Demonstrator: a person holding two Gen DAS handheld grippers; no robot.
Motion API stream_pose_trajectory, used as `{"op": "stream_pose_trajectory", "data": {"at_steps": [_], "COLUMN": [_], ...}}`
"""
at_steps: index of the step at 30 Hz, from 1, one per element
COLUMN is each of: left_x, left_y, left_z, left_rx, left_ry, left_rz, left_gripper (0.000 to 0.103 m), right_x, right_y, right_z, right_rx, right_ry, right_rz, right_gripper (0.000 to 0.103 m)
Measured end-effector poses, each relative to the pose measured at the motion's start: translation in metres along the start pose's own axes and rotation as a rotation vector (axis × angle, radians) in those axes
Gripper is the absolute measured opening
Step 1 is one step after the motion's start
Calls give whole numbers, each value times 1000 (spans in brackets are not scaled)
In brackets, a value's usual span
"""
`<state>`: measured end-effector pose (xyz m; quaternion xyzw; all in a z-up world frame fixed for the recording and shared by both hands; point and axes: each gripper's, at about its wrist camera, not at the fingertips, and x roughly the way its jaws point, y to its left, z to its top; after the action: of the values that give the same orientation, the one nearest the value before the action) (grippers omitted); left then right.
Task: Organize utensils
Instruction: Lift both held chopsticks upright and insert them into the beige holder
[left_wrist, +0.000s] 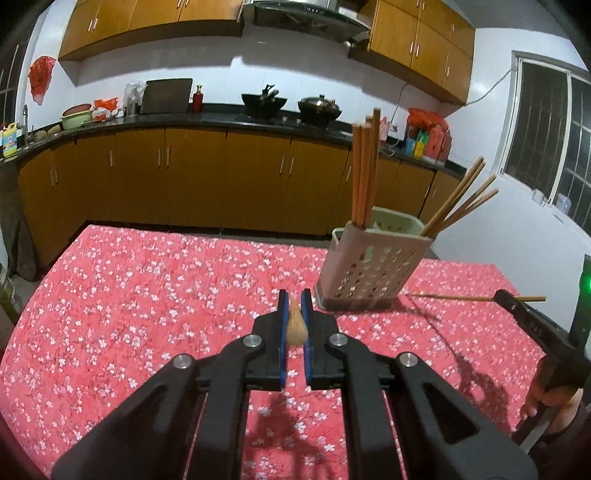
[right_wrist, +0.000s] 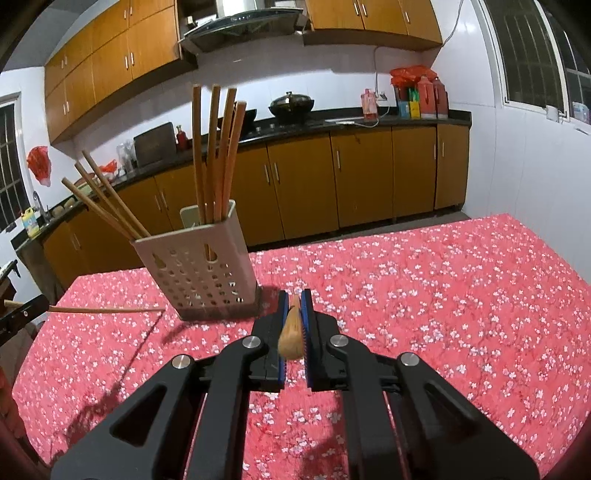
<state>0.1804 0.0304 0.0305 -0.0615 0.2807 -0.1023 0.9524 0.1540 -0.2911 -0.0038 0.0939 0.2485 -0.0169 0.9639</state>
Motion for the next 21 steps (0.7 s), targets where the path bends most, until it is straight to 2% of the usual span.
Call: {"op": "stream_pose_trajectory", "data": {"at_steps": [10, 16, 21], "left_x": [-14, -21, -31], "left_y": [-8, -22, -38], "left_z": [21, 40, 64], "left_rx": [12, 40, 43], "left_ry": [-70, -112, -183], "left_rz": [-43, -93, -151], "left_gripper": [8, 8, 8], "right_x": [-16, -33, -52], "right_y": [10, 23, 39], "right_z": [25, 48, 75], "right_rx": [-14, -10, -2], "right_ry": [-72, -115, -213], "right_rz": [57, 153, 233], "right_gripper": [8, 7, 7]}}
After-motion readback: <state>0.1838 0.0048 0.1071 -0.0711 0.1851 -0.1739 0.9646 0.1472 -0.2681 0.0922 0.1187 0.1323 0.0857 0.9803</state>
